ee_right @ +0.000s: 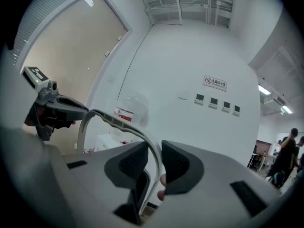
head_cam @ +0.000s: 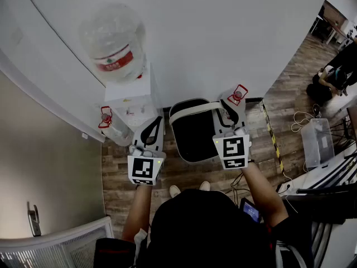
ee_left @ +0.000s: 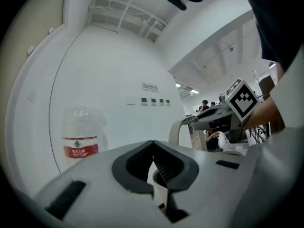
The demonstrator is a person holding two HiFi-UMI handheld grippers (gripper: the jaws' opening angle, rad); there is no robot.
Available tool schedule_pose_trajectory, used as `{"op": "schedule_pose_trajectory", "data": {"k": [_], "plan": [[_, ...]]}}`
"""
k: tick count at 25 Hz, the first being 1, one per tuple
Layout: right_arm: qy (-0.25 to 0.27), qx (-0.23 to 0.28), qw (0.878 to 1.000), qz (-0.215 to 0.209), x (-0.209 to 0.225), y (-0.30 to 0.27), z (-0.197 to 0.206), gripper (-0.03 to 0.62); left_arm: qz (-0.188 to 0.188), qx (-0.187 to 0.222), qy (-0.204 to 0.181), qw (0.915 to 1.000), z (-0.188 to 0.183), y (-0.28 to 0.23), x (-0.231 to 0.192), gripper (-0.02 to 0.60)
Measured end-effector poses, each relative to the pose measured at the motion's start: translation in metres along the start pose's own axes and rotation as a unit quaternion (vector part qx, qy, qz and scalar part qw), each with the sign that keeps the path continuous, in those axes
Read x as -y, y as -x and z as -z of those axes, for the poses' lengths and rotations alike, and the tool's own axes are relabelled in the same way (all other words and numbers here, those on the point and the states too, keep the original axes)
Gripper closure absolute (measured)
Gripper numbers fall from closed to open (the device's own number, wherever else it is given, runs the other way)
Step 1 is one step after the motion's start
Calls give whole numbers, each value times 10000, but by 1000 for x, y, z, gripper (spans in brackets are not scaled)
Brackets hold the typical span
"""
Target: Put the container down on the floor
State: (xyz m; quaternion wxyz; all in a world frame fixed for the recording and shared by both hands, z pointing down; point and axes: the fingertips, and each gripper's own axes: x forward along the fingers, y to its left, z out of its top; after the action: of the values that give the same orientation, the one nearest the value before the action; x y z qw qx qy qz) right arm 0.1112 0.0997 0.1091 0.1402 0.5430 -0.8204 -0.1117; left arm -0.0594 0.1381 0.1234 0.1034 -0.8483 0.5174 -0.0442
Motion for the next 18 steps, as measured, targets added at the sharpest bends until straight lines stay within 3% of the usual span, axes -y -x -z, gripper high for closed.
{"op": "schedule_pose_trajectory", "data": {"k": [18], "plan": [[-144,81,9998,68,7,6,-1,503,7,2,75,10000,2,0,5,563]]}}
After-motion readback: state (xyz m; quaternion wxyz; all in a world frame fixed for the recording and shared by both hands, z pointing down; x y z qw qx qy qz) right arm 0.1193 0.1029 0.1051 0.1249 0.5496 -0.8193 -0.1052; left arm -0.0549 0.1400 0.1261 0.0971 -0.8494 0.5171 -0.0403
